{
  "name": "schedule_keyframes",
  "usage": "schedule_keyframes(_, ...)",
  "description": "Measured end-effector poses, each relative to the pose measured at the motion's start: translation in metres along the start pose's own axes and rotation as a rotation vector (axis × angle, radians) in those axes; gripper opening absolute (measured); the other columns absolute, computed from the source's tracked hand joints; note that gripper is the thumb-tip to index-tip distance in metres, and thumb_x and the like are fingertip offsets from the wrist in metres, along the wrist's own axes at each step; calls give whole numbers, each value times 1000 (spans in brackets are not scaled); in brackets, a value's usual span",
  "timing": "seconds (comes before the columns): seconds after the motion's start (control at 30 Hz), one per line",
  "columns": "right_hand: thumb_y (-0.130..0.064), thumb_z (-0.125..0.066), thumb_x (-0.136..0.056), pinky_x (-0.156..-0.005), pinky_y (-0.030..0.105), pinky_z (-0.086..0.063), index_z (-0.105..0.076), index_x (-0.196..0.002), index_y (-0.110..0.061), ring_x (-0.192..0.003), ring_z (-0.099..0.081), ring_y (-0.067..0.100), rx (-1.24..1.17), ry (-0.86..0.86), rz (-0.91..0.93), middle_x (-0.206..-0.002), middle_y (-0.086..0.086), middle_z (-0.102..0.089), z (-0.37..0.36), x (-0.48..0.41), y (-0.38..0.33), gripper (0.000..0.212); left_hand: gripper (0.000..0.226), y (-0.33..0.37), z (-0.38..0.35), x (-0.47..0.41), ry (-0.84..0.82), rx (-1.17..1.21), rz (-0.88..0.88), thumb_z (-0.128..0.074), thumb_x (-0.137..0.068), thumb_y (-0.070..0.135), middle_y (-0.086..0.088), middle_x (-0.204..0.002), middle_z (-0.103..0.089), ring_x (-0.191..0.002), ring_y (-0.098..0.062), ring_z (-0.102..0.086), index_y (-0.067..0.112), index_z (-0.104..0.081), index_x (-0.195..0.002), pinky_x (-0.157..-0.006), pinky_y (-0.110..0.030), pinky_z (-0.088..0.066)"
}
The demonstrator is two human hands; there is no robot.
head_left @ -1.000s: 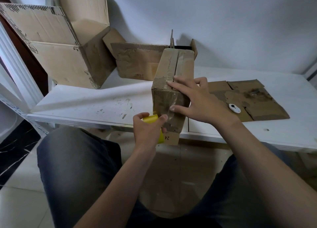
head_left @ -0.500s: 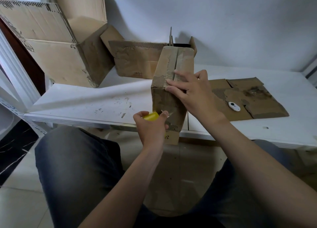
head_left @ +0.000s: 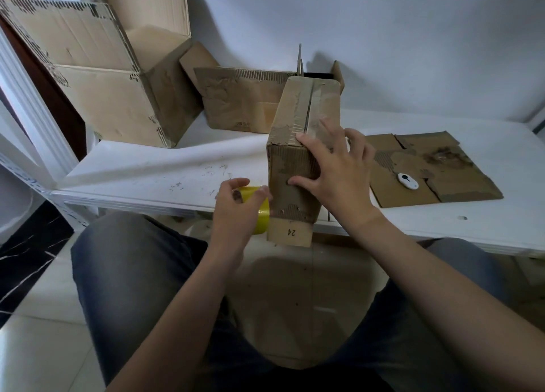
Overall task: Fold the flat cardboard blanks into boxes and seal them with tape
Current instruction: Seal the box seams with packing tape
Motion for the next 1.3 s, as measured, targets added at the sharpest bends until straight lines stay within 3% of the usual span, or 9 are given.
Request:
schedule_keyframes(0.13, -69, -78, -66, -102, 54, -31, -43, -142, -38, -135, -28, 33, 21, -16, -21, -155, 3, -34, -6, 10, -1, 89, 16, 7, 15, 3, -13, -26, -28, -67, -95, 38, 11, -113, -57, -105, -18, -58, 38, -64, -111, -92, -46, -55)
schedule_keyframes(0.33, -72, -65, -79, -105, 53, -27, -40, -147, -37, -136, -26, 33, -30, 12, -9, -155, 3, -32, 18, 17, -5, 80, 17, 20, 13, 21, -126, 4, 3, -65, -96, 33, -8, -130, -60, -110, -30, -65, 41, -74, -107, -85, -45, -61)
schedule_keyframes(0.43, -69, -60, -85, -101, 48, -34, -50, -136, -31, -123, -36, 22, -307, 23, -10, -133, -1, -51, 44, 32, -15, 64, 24, 24, 9, 24, -203, 26, 2, -56, -102, 22, -6, -119, -68, -101, -24, -71, 33, -72, -116, -76, -33, -62)
schedule_keyframes(0.57, -70, -72, -73, -82, 35, -53, -39, -129, -38, -94, -56, 7, -567, -264, -74, -102, -14, -58, 47, 49, -34, 73, 29, 39, 1, 37, -290, 105, 36, -49, -104, 17, -3, -99, -78, -91, -20, -75, 29, -74, -113, -81, -35, -60)
schedule_keyframes(0.77, -39, -79, -81, -77, 38, -55, -44, -120, -37, -96, -55, 9, -671, -228, -51, -113, -16, -54, 64, 53, -34, 53, 12, 49, -2, 42, -154, -22, -132, -67, -95, 30, 8, -103, -69, -101, -10, -60, 33, -78, -98, -80, -30, -53)
schedule_keyframes(0.87, -40, -73, -83, -77, 32, -53, -50, -120, -37, -99, -54, 7, -631, -223, 44, -116, -20, -54, 75, 48, -35, 44, 16, 54, -8, 42, -130, -95, -218, -75, -88, 33, 9, -97, -73, -93, -4, -65, 28, -77, -103, -62, -12, -47)
schedule_keyframes(0.97, -38, -71, -85, -74, 19, -44, -51, -122, -38, -98, -54, 7, -534, -245, 132, -118, -17, -57, 82, 44, -31, 43, 18, 58, -11, 37, -107, -130, -233, -77, -87, 32, 6, -89, -71, -81, -4, -64, 20, -73, -100, -53, -8, -43)
schedule_keyframes(1.1, -33, -74, -83, -76, 21, -46, -52, -123, -37, -102, -54, 8, -480, -255, 198, -121, -14, -58, 89, 38, -22, 45, 22, 66, -17, 33, -133, -155, -254, -76, -89, 33, 6, -92, -71, -81, -2, -64, 23, -68, -106, -53, -8, -44)
schedule_keyframes(1.3, -19, -79, -83, -74, 12, -36, -59, -126, -33, -99, -46, 6, -501, -226, 268, -114, -10, -46, 95, 25, -5, 50, 5, 87, -17, 27, -114, -144, -385, -74, -91, 25, 9, -79, -73, -70, 8, -61, 23, -78, -90, -56, -8, -43)
Point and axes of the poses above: each hand's wrist, its own x-axis away from the middle knuckle, its own z-axis out of the back of the hand, y = z × x, the point moved 6 cm from there along -x, towards the middle knuckle
